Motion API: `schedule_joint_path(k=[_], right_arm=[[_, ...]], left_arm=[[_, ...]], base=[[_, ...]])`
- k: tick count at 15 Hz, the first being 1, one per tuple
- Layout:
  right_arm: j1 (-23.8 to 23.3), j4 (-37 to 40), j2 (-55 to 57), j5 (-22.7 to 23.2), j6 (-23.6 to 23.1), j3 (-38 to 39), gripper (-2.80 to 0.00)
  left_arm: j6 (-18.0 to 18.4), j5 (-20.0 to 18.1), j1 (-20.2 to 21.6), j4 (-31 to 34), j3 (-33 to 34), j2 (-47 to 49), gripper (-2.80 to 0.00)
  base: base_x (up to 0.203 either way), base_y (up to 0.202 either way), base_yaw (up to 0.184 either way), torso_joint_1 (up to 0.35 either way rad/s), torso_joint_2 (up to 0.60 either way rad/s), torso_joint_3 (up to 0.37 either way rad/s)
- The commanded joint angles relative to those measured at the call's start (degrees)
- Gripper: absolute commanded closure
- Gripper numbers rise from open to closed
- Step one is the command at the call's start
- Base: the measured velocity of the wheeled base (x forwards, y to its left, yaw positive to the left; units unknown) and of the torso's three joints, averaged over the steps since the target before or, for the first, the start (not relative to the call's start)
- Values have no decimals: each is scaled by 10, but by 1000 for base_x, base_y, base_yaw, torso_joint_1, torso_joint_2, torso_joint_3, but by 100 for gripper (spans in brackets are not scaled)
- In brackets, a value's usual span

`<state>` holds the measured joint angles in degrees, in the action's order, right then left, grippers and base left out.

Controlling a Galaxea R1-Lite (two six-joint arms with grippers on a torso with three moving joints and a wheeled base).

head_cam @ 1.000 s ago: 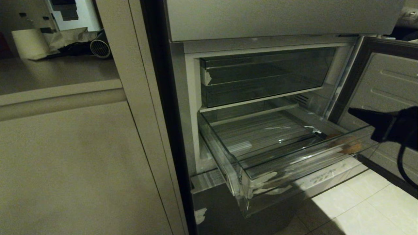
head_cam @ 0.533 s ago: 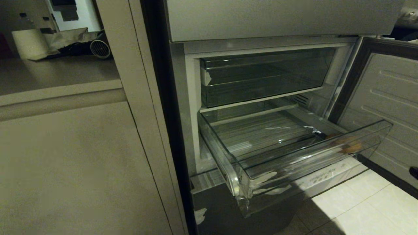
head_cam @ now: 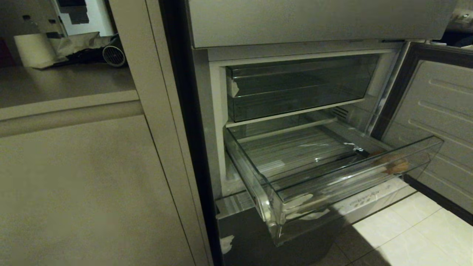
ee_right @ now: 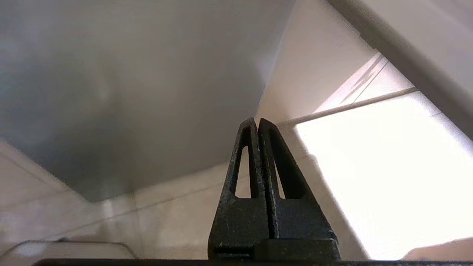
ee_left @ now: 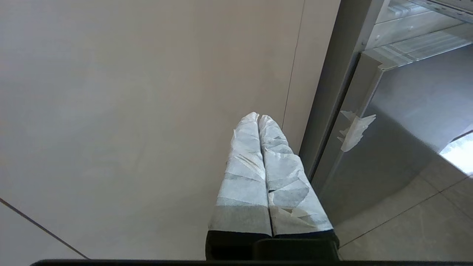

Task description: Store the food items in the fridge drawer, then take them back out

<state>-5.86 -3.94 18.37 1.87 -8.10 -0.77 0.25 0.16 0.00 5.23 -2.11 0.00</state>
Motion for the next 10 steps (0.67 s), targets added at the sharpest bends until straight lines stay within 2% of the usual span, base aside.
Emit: schedule_joint_path(k=[1, 10], right_arm=[[0, -2, -24, 2, 12, 25, 0], [-3, -3, -23, -1, 25, 25, 0]], left_arm=[[0, 0, 0, 0, 0, 0, 0], [0, 0, 0, 0, 0, 0, 0]], base=[[0, 0, 0, 0, 0, 0], [0, 0, 0, 0, 0, 0]])
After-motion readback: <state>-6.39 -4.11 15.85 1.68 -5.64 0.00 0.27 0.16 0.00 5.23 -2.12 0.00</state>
